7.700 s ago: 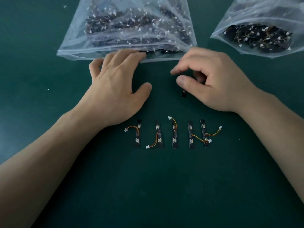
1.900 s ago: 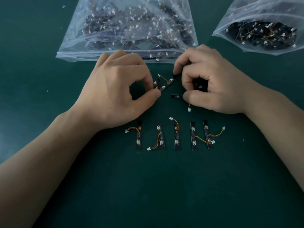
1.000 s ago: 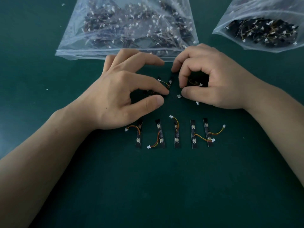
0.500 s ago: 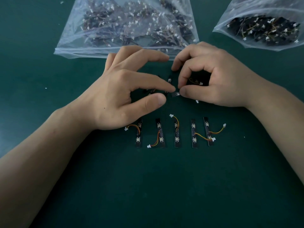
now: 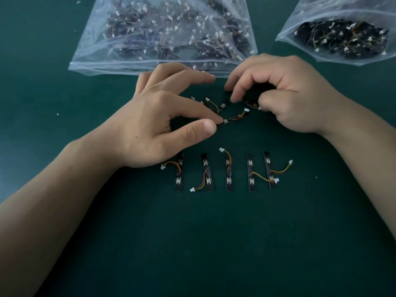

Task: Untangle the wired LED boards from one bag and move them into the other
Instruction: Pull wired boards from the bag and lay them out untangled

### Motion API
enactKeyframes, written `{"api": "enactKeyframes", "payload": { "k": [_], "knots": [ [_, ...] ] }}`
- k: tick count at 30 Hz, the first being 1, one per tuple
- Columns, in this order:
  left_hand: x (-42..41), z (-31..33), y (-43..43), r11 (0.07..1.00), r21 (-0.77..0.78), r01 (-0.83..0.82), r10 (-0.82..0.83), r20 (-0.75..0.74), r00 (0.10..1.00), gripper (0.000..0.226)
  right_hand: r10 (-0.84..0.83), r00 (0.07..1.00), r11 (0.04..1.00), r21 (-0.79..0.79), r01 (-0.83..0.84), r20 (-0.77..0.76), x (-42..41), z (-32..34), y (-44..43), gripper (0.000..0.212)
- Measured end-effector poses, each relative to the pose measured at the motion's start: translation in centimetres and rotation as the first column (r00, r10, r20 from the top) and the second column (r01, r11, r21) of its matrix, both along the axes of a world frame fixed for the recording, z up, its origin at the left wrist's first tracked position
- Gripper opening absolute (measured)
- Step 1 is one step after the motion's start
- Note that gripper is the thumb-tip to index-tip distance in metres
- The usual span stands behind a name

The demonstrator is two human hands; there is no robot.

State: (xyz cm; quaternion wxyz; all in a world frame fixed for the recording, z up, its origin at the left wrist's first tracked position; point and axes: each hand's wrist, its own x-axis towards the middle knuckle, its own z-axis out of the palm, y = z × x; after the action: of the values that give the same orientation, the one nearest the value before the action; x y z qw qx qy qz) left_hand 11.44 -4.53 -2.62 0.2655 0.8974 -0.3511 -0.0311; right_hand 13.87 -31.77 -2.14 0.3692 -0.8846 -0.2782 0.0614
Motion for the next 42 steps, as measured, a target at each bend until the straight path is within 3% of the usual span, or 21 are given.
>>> {"api": "enactKeyframes", "payload": {
  "k": [8,17,22,33,42],
  "knots": [
    [0.0,0.0,0.1,1.000,-0.008,-0.002,0.002,0.020,1.000,0.046,-0.090,0.994,0.995,-0.028,0.091,0.055,0.2,-0.1,-0.6,0.064],
    [0.2,-0.4,0.0,0.999,-0.023,-0.022,0.024,0.056,0.998,0.043,-0.037,0.963,0.983,-0.166,0.084,0.267,-0.4,-0.4,-1.3,0.028],
    [0.2,-0.6,-0.1,0.999,-0.043,-0.014,0.017,0.074,0.997,0.039,-0.050,0.928,0.973,-0.192,0.129,0.369,-1.9,-0.5,-3.2,0.025],
    [0.3,-0.3,-0.5,0.999,-0.050,-0.020,0.025,0.097,0.995,0.034,-0.089,0.982,0.990,-0.096,0.106,0.168,-1.8,-0.7,-1.8,0.021],
    [1.2,0.1,-2.4,0.995,-0.102,0.008,-0.004,0.042,0.999,0.025,-0.070,0.978,0.994,-0.066,0.084,0.195,-1.9,-1.4,-1.5,0.018]
  ]
}}
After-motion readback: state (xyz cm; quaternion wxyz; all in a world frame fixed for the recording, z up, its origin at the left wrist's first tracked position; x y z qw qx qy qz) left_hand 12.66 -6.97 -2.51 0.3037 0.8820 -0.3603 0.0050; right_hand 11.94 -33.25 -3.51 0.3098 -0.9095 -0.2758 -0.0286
